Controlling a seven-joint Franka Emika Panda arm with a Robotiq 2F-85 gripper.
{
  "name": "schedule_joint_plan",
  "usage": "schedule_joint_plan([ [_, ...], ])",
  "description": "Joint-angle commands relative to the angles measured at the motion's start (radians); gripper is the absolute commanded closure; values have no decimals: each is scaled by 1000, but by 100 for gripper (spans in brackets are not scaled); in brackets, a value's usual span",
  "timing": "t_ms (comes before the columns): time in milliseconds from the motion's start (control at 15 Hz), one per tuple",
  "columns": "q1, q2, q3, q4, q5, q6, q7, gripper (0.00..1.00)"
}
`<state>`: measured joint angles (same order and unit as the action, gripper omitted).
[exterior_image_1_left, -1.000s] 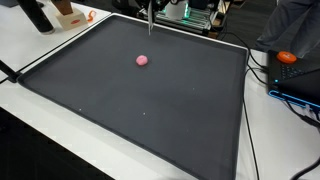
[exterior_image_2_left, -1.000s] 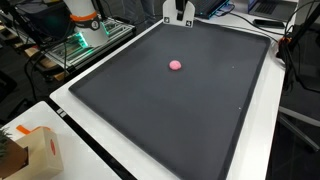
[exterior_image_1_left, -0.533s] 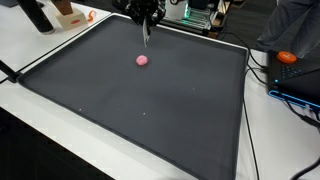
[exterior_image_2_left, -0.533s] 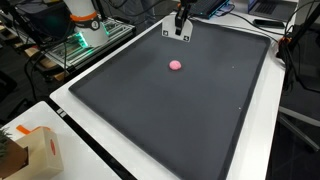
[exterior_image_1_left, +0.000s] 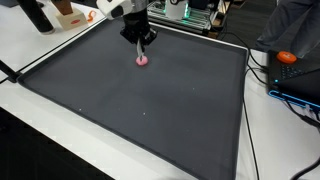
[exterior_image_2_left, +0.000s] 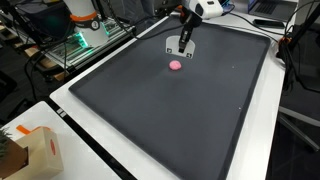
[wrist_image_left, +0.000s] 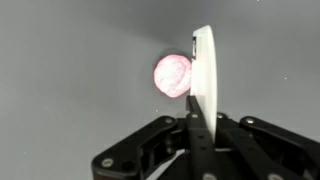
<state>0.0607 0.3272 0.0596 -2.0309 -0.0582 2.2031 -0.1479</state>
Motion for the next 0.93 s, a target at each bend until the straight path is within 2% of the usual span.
schedule_joint_plan([
  [0, -20, 46, -4, 18, -11, 50, -44, 99],
  [867, -66, 115, 26, 13, 60, 79, -168, 99],
])
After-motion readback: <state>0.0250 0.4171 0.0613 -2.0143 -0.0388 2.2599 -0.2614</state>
